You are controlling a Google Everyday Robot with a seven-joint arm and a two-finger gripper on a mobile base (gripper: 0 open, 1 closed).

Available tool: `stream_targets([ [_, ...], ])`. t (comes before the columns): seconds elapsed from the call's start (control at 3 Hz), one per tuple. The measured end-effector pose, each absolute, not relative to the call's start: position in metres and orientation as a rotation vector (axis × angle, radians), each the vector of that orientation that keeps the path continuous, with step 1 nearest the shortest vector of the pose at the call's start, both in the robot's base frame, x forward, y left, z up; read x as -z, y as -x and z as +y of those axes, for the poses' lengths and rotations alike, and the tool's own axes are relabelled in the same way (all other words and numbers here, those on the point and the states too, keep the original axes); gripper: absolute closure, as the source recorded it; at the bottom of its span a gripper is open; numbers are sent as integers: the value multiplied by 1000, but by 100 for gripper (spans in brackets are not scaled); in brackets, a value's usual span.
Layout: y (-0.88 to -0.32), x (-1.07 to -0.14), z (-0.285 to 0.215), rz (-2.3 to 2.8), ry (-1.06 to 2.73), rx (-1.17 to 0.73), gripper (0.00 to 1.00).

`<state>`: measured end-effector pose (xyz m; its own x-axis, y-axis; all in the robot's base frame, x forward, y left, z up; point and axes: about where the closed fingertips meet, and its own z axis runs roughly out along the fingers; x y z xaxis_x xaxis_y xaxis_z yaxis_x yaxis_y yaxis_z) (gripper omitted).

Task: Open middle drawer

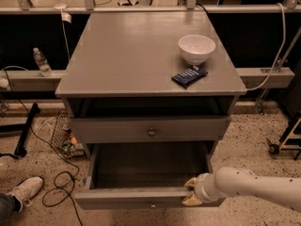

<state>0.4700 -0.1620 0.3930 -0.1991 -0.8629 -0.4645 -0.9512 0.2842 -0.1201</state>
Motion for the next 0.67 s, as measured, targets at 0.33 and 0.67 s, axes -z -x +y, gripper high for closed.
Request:
stream_targets([
  [0.33, -470, -393, -162, 2116, 1626, -267, 100],
  [0.67, -450, -391, -165, 2138, 1585, -257, 100],
])
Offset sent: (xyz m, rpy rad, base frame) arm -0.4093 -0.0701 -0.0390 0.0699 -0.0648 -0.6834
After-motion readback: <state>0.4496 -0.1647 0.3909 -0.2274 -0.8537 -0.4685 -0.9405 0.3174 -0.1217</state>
